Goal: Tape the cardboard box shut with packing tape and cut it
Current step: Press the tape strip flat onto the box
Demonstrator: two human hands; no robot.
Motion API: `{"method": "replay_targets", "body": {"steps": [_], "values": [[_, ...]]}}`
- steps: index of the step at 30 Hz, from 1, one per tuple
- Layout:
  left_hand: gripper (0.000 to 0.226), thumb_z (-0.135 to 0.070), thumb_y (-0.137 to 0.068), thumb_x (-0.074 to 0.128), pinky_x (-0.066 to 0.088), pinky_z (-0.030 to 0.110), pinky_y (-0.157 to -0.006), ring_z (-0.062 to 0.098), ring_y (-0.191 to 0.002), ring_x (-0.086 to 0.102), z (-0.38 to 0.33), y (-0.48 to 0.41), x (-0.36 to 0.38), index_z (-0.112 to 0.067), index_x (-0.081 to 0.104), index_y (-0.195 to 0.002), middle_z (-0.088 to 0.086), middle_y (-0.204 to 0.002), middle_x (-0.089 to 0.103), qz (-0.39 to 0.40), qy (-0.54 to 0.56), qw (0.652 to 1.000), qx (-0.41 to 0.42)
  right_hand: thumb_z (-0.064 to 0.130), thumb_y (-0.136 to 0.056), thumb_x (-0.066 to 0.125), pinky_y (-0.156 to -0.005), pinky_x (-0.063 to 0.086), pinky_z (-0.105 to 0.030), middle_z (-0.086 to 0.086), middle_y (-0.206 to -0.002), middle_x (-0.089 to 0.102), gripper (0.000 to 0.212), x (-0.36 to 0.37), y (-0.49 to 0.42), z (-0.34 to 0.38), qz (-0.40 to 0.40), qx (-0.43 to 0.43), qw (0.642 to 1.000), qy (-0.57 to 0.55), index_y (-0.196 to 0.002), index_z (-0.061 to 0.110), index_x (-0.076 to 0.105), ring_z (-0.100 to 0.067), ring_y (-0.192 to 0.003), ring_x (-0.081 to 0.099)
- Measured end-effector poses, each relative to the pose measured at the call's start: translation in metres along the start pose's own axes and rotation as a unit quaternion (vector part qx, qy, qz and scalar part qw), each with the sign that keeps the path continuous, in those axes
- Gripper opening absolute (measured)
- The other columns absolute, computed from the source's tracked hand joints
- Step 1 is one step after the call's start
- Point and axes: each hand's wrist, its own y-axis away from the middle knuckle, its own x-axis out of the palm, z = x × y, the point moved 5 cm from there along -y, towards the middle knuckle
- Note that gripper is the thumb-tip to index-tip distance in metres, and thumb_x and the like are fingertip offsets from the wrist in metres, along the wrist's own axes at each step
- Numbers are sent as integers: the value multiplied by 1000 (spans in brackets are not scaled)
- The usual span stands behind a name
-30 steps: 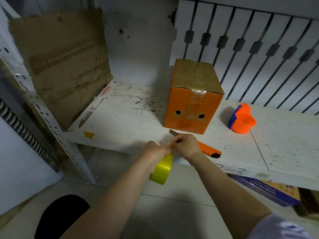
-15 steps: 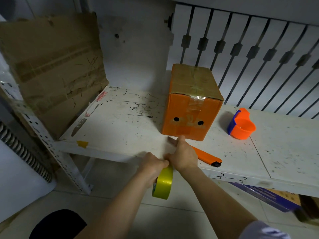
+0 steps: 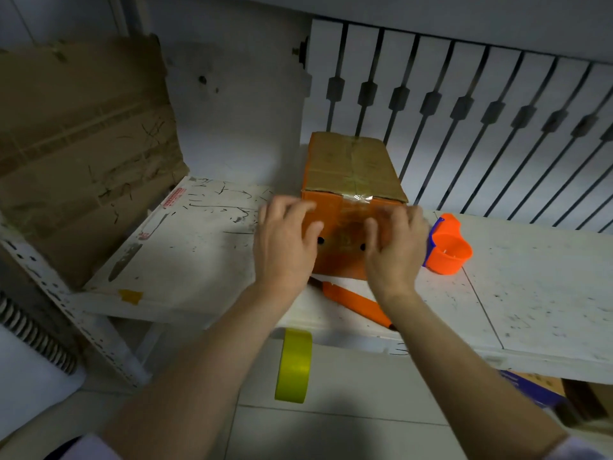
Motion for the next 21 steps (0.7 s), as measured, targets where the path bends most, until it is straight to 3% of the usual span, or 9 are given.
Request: {"method": "replay_targets", "body": {"steps": [3,6,10,16,21], "values": [[41,-35,-89,54,32,47,-110,27,-132,38,-21,-36,14,-23,56,-128,3,-138,51,50,-41,996,63,29,-88,53,-100,35,-43,-8,-128,55,33,0,-37,-5,33,-40,997,56,-120,22,60,-29,-121,44],[47,-45,-91,45,17,53,-116,22,-143,23,-25,-62,36,-31,45,-135,-6,-151,38,128,-93,984,77,39,-93,44,-112,23,-53,-1,-145,44,39,14,-58,-10,125,-55,988,78,-129,31,53,-27,-138,31],[53,-57,-86,45,24,54,-112,21,-138,34,-16,-70,55,-33,49,-133,-8,-146,45,172,-119,976,67,43,-93,44,-107,31,-45,-1,-142,48,41,25,-65,-15,204,-60,976,45,-130,29,54,-24,-133,36],[56,-58,-83,48,35,48,-108,20,-134,38,-11,-67,57,-30,51,-132,-8,-142,51,147,-104,980,84,46,-90,48,-102,38,-42,0,-140,49,45,27,-62,-20,198,-51,979,7,-130,29,53,-21,-132,36],[57,-52,-85,50,31,43,-109,22,-137,34,-10,-61,56,-27,45,-137,-6,-145,47,153,-117,974,116,48,-88,51,-101,41,-44,1,-142,45,49,28,-59,-21,202,-63,977,17,-134,29,49,-21,-134,35]]}}
